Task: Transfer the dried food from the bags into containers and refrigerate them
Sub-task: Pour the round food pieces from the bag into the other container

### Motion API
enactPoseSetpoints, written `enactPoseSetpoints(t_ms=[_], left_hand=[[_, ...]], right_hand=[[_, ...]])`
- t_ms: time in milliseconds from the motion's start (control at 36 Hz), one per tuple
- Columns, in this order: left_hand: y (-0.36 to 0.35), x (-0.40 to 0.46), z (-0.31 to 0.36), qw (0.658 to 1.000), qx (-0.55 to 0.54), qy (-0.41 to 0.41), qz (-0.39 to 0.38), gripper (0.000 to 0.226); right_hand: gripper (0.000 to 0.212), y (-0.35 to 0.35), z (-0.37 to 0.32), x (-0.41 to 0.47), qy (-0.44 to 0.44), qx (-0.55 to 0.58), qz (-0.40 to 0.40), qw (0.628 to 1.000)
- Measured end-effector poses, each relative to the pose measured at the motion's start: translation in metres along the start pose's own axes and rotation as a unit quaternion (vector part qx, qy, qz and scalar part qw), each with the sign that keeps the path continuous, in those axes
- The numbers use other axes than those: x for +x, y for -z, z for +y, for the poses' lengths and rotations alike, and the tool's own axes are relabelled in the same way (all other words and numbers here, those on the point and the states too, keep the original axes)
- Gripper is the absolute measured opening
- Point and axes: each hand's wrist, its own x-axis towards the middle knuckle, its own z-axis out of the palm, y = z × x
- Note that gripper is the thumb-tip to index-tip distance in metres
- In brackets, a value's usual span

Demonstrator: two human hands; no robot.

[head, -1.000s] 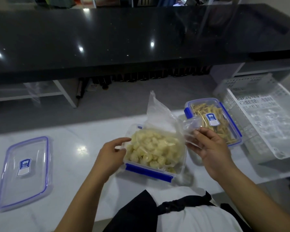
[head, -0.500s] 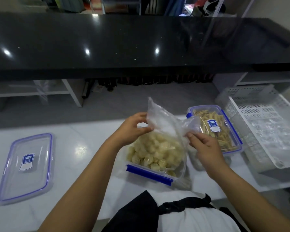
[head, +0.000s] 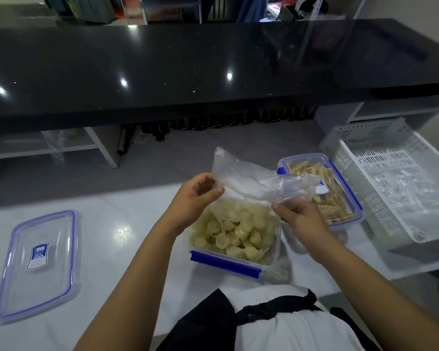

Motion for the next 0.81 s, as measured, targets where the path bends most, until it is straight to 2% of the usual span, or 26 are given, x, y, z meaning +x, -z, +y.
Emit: enactPoseSetpoints(t_ms=[83, 167, 194, 278, 361, 500, 806], left_hand=[[-0.007, -0.002, 0.000, 0.999, 0.049, -0.007, 0.003, 0.013], [-0.009, -0.001, 0.004, 0.998, 0.030, -0.016, 0.051, 0.015], [-0.009, -0.002, 0.007, 0.998, 0.010, -0.020, 0.061, 0.020], [-0.007, -0.003, 0.016, 0.996, -0.029, -0.034, 0.072, 0.035], [-0.008, -0.005, 0.017, 0.996, -0.049, -0.020, 0.072, 0.034], [-0.012, -0.009, 0.015, 0.986, -0.119, 0.023, 0.112, 0.015], [-0.006, -0.017, 0.025, 0.976, -0.163, 0.012, 0.146, 0.023]], right_hand=[[0.021, -0.001, 0.002, -0.001, 0.010, -0.023, 0.018, 1.000], [0.049, 0.002, -0.005, -0.001, -0.010, -0.035, 0.016, 0.999], [0.049, 0.005, -0.010, 0.001, -0.012, -0.036, 0.020, 0.999], [0.018, 0.012, -0.029, 0.007, -0.013, -0.002, 0.011, 1.000], [0.018, 0.010, -0.036, 0.010, -0.012, 0.053, -0.013, 0.998], [0.021, 0.006, -0.026, 0.015, -0.061, 0.101, -0.023, 0.993], [0.025, 0.008, -0.047, 0.012, -0.023, 0.110, -0.038, 0.993]])
